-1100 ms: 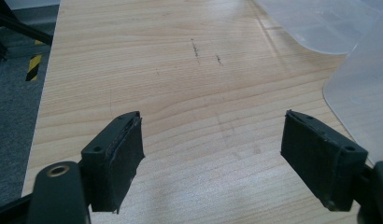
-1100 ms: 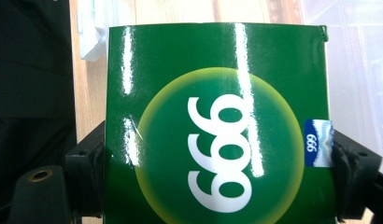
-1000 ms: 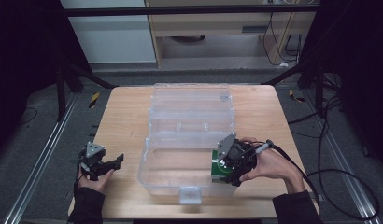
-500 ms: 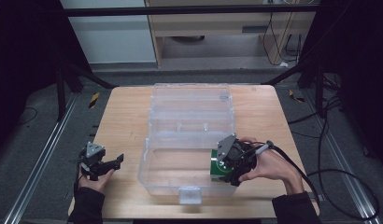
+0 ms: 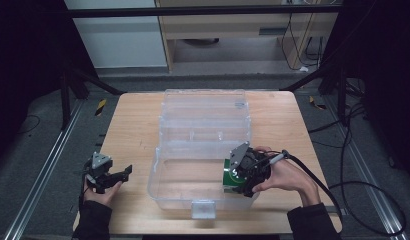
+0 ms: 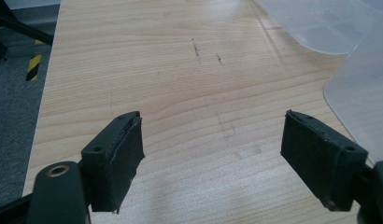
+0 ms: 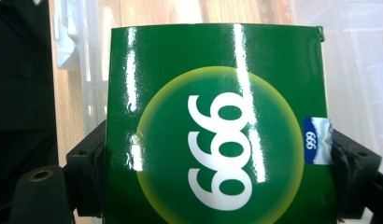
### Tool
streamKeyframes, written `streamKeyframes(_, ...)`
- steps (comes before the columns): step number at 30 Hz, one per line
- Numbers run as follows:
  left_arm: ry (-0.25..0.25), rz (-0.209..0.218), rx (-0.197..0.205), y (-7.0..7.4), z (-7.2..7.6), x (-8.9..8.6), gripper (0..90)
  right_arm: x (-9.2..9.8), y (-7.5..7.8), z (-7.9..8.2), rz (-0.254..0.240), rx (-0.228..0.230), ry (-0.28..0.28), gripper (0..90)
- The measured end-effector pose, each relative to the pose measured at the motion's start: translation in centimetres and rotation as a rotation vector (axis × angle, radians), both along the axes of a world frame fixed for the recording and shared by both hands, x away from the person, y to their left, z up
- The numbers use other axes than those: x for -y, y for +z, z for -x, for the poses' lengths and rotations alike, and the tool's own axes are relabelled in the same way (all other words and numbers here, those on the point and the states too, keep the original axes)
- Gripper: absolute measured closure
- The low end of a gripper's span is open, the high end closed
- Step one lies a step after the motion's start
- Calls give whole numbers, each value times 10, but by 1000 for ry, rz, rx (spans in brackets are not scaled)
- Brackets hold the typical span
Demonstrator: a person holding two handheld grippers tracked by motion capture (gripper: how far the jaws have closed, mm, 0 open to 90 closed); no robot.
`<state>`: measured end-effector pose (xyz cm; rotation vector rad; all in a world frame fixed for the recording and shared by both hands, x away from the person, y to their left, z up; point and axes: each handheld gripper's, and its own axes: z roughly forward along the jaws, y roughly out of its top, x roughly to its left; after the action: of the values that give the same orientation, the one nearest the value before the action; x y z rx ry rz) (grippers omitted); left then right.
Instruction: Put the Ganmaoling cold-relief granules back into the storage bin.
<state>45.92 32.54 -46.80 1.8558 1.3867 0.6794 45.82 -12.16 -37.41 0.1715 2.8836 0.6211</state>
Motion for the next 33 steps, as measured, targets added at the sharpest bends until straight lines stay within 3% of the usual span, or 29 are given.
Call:
streamKeyframes(6,-2,-3,-2,0,0,0,203,4,-8,-1,-29,-16,-9,157)
streamKeyframes(24,0,-2,-1,0,0,0,203,-1,-20,-5,47,-20,-5,149)
streamKeyframes(33,-3,-3,-2,0,0,1,203,11,0,-1,-60,17,-67,156)
